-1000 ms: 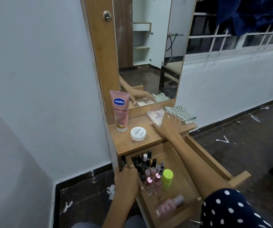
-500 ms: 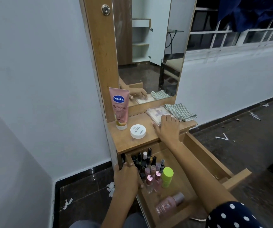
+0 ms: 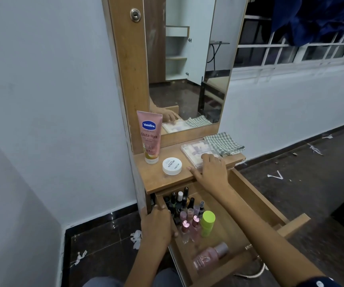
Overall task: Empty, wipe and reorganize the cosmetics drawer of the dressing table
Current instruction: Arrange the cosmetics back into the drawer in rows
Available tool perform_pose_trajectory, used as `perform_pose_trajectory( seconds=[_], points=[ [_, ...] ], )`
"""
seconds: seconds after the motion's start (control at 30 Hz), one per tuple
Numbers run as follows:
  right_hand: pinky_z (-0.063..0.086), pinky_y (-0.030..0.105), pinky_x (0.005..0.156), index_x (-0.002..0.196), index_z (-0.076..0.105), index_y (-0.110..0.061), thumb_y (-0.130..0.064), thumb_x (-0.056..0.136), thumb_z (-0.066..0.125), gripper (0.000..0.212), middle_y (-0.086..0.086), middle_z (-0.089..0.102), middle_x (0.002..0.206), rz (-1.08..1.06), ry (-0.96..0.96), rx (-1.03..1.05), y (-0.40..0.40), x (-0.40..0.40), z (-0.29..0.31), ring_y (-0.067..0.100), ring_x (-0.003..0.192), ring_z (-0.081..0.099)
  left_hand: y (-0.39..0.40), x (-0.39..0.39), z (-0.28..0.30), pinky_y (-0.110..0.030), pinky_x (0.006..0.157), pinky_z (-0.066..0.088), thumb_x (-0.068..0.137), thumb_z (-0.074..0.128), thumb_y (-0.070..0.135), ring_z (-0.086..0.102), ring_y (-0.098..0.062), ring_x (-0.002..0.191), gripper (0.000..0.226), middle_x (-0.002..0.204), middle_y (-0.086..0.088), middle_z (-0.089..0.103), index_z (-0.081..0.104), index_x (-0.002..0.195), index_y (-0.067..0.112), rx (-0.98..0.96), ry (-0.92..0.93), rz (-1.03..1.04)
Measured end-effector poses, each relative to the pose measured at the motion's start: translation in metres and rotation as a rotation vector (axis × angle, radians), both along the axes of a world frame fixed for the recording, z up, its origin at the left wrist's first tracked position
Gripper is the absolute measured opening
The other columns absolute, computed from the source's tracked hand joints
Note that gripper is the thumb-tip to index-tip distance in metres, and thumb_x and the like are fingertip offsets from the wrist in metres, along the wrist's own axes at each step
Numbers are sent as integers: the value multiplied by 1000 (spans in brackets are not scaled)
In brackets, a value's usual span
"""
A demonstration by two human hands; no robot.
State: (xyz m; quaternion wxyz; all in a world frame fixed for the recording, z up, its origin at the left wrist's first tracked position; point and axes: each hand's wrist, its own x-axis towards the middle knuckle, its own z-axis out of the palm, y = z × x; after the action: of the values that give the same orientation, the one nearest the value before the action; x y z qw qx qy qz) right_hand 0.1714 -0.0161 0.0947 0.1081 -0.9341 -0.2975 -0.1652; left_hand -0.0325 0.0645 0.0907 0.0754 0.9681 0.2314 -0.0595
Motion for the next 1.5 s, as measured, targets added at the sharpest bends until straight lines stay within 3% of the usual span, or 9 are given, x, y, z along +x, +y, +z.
perform_pose_trajectory(
  seconds=[0.13,0.43,0.6,0.77,1.07,1.37,1.5],
  points=[
    [40,44,103,126,47,-9,-72,82,45,76,15,50,132,-45,106,198,-12,8,7,30,123,47,0,1,2,-38,113,17,84,67,40,49,-16,123,49,129,0,56,53,127,21,-3,-4,9],
    [41,46,100,125,44,-10,-79,66,57,92,18,47,129,-188,262,176,-2,12,9,34,120,47,0,4,0,-39,113,17,85,67,40,47,-16,126,51,133,-1,53,53,130,20,39,25,-1],
    [36,48,103,125,44,-10,-79,65,57,92,19,46,133,-212,244,170,-7,0,4,36,122,46,3,5,-4,-38,112,18,82,69,41,47,-17,125,53,130,-1,55,54,128,19,39,10,2],
    [23,55,113,135,37,-12,-86,61,54,106,17,37,145,-178,340,183,-15,-4,7,35,138,30,3,5,-5,-39,112,17,82,69,41,48,-16,124,49,127,0,57,56,125,21,50,8,-7],
    [35,48,106,132,41,-16,-72,60,70,96,18,41,141,-128,475,141,3,12,27,36,132,37,1,6,-3,-39,113,16,83,69,38,48,-16,125,49,129,-1,56,54,126,19,65,18,11],
    [43,45,98,125,46,-16,-66,55,75,90,15,48,133,-139,445,155,-10,0,36,33,126,42,-1,8,1,-39,114,16,82,70,39,49,-16,125,53,129,-1,58,52,128,17,49,28,39],
    [48,42,92,116,51,-18,-64,52,79,84,9,56,121,-103,438,192,-43,-14,41,28,114,51,-2,6,0,-40,114,17,83,69,37,51,-15,121,51,126,0,60,50,127,17,59,24,30]
  ],
)
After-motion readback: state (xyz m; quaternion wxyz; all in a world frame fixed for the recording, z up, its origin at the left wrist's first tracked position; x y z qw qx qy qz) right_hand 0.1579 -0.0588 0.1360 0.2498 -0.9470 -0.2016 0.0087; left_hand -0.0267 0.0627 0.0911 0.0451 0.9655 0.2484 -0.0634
